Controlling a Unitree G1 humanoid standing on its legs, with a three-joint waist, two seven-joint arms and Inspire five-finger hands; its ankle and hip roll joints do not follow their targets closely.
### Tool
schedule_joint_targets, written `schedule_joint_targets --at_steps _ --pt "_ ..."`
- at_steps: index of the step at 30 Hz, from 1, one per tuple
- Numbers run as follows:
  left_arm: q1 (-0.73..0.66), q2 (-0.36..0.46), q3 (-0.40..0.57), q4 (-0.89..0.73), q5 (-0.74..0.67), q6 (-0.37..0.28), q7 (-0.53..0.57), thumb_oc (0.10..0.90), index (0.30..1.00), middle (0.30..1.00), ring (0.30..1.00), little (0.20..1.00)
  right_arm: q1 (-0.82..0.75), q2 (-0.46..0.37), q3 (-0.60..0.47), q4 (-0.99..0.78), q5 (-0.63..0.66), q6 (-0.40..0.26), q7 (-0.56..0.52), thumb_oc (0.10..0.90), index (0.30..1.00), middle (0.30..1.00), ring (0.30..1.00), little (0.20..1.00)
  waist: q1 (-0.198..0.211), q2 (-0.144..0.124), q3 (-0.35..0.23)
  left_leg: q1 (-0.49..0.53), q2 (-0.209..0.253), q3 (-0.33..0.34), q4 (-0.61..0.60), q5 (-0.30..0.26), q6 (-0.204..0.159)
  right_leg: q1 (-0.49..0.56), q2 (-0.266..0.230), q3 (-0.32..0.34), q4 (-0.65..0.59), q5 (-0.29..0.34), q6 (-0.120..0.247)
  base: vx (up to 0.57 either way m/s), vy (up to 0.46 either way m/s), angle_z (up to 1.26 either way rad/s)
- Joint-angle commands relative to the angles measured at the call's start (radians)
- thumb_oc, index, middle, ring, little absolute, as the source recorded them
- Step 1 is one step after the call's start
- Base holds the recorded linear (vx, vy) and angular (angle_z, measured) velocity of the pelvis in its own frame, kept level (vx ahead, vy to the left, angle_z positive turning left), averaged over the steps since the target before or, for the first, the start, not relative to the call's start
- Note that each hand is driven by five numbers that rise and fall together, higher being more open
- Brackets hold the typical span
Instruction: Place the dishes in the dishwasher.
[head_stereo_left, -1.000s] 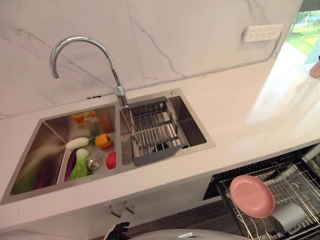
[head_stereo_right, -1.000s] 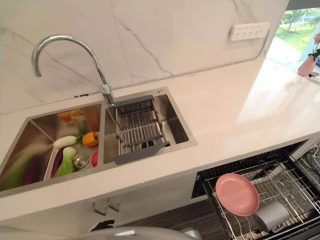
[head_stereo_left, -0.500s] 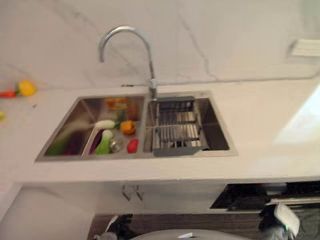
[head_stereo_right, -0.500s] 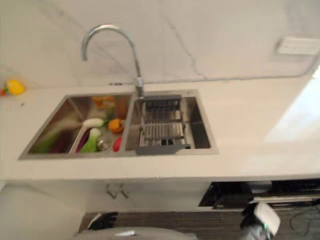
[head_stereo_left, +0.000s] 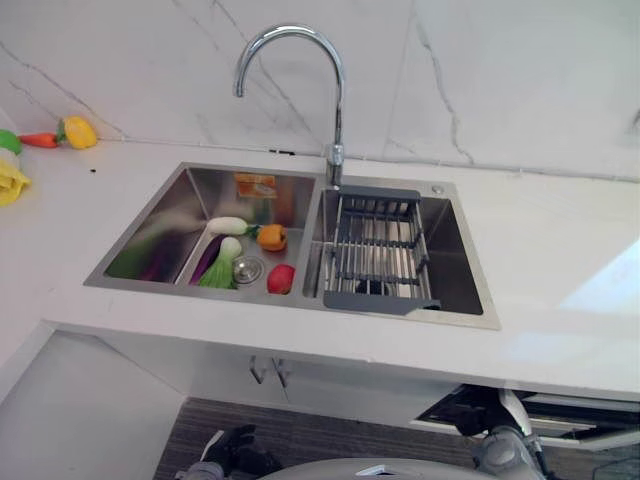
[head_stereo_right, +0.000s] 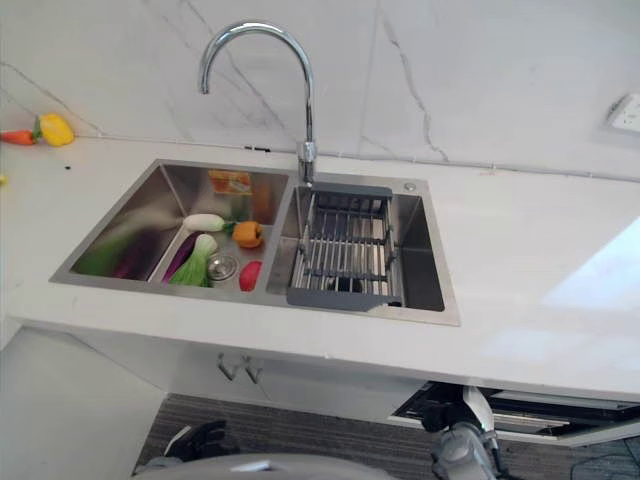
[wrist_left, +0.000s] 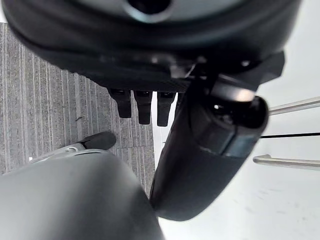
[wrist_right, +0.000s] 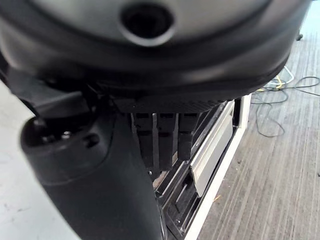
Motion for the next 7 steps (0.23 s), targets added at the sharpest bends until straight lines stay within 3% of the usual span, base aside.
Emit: schedule_joint_targets --at_steps 1,3,5,7 --pt "-0.036 -0.081 -0.031 0.067 0.017 0.006 -0.025 0.800 0.900 0.900 0.900 0.900 -0.136 -0.039 -0.032 0.027 0.036 -0.079 -0.015 0.800 0.900 0.900 0.900 0.900 0.027 0.056 0.007 0.053 0.128 0.017 0.012 -0.019 -0.103 -0.015 -0.050 -0.002 0.011 -0.001 0.046 0.00 0.011 0.08" --pt "-0.038 -0.085 -0.033 0.069 0.015 0.006 -0.024 0.800 0.900 0.900 0.900 0.900 -0.130 -0.030 -0.023 0.074 0.044 -0.090 -0.017 0.800 0.900 0.900 0.900 0.900 0.027 0.055 0.008 0.052 0.127 0.014 0.012 -0.019 -0.103 -0.014 -0.050 -0.005 0.011 0.000 0.044 -0.01 0.012 0.05" --pt "-0.048 -0.108 -0.038 0.089 -0.004 0.009 -0.038 0.800 0.900 0.900 0.900 0.900 -0.106 0.024 0.026 0.286 0.048 -0.116 -0.013 0.800 0.900 0.900 0.900 0.900 0.026 0.054 0.009 0.048 0.127 0.005 0.012 -0.018 -0.104 -0.009 -0.047 -0.019 0.011 -0.001 0.042 -0.01 0.041 0.09" --pt "-0.049 -0.113 -0.051 0.085 -0.002 0.006 -0.041 0.800 0.900 0.900 0.900 0.900 -0.106 0.035 0.033 0.336 0.050 -0.117 -0.014 0.800 0.900 0.900 0.900 0.900 0.025 0.055 0.010 0.047 0.126 0.004 0.012 -0.019 -0.103 -0.009 -0.048 -0.021 0.011 0.000 0.042 0.00 0.021 0.18"
